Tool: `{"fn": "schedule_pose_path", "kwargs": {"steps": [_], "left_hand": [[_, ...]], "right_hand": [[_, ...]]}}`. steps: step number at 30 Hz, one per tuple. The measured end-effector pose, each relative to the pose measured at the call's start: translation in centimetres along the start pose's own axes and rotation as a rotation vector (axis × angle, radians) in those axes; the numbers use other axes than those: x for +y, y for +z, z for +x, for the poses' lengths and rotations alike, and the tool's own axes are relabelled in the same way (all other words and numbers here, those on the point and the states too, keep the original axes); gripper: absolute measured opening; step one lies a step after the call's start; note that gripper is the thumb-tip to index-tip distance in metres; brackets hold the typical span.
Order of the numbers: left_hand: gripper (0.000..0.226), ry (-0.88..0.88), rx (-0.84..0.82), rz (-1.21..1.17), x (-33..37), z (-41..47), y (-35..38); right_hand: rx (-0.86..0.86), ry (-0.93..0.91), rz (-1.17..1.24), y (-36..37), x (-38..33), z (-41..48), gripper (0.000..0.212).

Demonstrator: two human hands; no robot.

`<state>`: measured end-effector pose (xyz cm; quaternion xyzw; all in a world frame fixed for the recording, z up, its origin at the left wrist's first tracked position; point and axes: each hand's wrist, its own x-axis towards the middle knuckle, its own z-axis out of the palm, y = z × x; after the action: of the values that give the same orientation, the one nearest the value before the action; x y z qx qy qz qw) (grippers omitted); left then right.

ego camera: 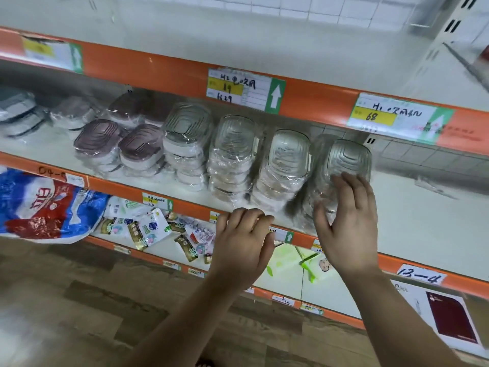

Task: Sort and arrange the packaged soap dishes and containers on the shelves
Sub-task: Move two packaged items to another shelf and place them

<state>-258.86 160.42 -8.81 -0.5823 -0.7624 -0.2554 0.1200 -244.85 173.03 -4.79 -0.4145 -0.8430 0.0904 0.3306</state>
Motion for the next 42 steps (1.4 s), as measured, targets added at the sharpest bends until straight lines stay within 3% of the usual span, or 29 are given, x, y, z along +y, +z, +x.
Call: {"fn": "schedule_pose_path", "kwargs": {"steps": [7, 13, 17, 23, 29, 42], "left_hand": [[0.032, -0.118, 0.009, 0.059, -1.6, -1.7, -10.2], [0.038, -0.178, -0.095, 0.112, -6.7, -5.3, -20.0], [0.034, -0.227, -0.015, 0.15, -11.9, -6.8, -26.0], [0.043, -0.274, -0.018, 0.16, -23.1, -9.3, -34.8], [0.034, -0.249, 0.048, 0.238, -34.6, -12.3, -41.6], [0.034, -0.441, 0.039, 0.244, -55.8, -12.6, -47.1]], "right_hand": [[-0.115, -0.066, 0.087, -3.8, -7.3, -2.6, 0.04], [-0.241, -0.14, 0.109, -5.0, -17.0, -4.1, 0.036], [-0.255, -0.186, 0.168, -3.7, -25.0, -4.0, 0.03], [-0.241, -0.225, 0.192, 1.2, -37.7, -3.9, 0.028], [-0.253, -0.264, 0.242, 7.1, -50.2, -3.9, 0.027], [-0.314, -0.307, 0.399, 21.8, -71.3, 0.5, 0.029]]}}
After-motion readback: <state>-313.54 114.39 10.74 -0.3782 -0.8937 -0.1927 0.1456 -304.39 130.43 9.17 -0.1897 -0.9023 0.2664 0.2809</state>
